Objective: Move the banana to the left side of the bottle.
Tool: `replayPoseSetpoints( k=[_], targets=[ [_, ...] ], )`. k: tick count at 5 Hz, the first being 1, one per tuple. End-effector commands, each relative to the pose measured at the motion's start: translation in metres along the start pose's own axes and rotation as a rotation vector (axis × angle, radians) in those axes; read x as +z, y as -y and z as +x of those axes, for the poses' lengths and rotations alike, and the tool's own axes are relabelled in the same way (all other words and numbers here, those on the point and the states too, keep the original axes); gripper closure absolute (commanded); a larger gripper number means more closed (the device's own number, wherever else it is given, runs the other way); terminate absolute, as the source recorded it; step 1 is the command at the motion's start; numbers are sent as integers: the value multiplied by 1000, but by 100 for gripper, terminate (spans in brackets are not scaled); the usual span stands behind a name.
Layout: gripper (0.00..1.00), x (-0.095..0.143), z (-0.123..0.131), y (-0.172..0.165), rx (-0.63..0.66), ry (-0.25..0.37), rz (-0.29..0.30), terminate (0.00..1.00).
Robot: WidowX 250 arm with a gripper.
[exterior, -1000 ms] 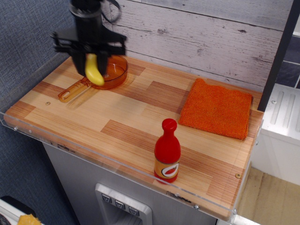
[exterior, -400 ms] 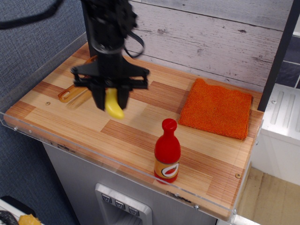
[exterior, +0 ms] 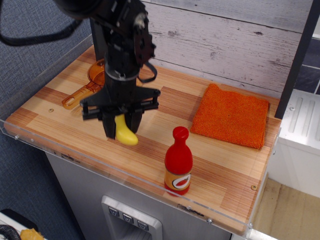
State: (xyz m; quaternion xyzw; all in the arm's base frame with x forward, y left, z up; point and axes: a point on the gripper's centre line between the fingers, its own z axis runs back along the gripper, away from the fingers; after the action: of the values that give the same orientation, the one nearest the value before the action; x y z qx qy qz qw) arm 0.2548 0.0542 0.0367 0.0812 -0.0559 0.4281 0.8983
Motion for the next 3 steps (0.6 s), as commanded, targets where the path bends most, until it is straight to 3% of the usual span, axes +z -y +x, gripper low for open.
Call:
replayPoseSetpoints(
  k=[1, 2, 3],
  targets=[
    [100, -7, -16, -8, 291, -24, 73, 0],
    [100, -10, -28, -13, 397, -37, 87, 0],
    [100, -13, -35, -16, 471, -103, 80, 0]
  ],
)
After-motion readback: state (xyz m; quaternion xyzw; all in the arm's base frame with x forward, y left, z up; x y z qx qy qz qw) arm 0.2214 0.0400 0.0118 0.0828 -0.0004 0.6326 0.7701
